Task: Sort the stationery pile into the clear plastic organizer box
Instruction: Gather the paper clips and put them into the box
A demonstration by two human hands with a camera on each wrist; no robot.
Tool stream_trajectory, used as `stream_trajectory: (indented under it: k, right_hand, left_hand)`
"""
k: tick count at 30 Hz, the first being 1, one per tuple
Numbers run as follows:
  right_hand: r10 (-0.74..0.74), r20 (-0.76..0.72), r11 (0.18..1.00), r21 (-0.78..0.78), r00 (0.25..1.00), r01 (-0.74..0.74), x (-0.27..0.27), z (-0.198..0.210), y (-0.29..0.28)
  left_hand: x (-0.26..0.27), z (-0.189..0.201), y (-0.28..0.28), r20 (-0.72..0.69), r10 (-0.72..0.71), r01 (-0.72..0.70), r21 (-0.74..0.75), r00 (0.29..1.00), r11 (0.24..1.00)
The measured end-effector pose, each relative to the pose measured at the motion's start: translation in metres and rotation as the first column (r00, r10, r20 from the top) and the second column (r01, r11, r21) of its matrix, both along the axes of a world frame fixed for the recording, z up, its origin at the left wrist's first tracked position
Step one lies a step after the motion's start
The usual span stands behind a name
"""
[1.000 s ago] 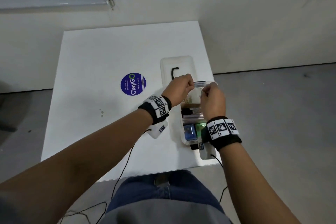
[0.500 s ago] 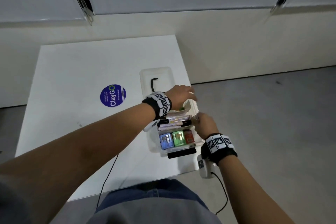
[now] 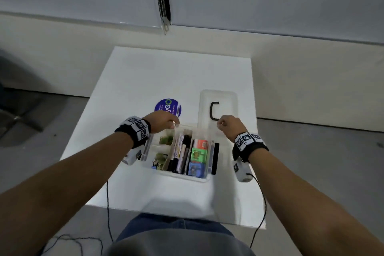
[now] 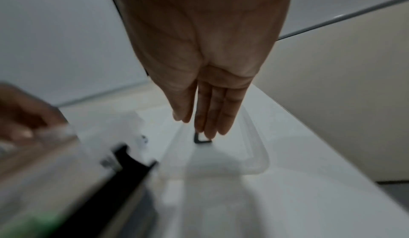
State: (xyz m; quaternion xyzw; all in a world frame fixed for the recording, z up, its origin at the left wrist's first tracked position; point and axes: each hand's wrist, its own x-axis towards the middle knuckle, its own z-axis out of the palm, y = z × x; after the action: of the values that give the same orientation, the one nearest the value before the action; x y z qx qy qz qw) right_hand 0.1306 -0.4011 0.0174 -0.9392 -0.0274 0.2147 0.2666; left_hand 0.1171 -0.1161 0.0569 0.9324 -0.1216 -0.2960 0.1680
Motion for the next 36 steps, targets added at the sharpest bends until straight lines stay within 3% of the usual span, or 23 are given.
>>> stream_trajectory:
  k: [4,11,15,20,23,26,30,36]
  right_hand:
    - [0.173,-0.084,0.937,-0.294,0.981,-0.191,0.011,-0.032,-0.006]
    - [0.358,-0.001,0.813,-0.492,0.934,-0.312,-0.007,-0.071,0.007]
    - [0.407,-0.014,0.779,-0.517,0.913,-0.355,-0.014,-0.074,0.003]
    - [0.266,0.037,0.882,-0.412,0.963,-0.227,-0.008,-0.042,0.001]
    - [0.037,0.133,0.974,-0.226,0.990,-0.006,0.000,0.008,0.010]
    - [-0.132,0.177,0.989,-0.042,0.975,0.141,-0.006,0.067,0.041]
    - [-0.079,0.205,0.996,0.061,0.976,0.068,-0.049,0.104,0.104]
    - [-0.048,0.129,0.983,0.183,0.990,0.024,-0.092,0.078,0.150]
  left_hand:
    - [-0.001,-0.004,0.015,0.004,0.149,-0.149,-0.032,0.989,0.988]
    - [0.010,-0.011,0.026,0.052,0.235,-0.233,-0.036,0.971,0.972]
    - [0.013,-0.008,0.023,0.056,0.224,-0.222,-0.043,0.973,0.974]
    - [0.010,-0.001,0.014,0.115,0.203,-0.191,-0.107,0.972,0.976]
    - [0.007,0.014,0.000,0.135,0.298,-0.254,-0.271,0.945,0.928]
    - [0.001,0.039,-0.019,0.096,0.373,-0.304,-0.414,0.923,0.858]
    - [-0.005,0.062,-0.027,0.022,0.452,-0.375,-0.522,0.892,0.766]
    - [-0.021,0.032,0.024,-0.051,0.463,-0.431,-0.467,0.885,0.772]
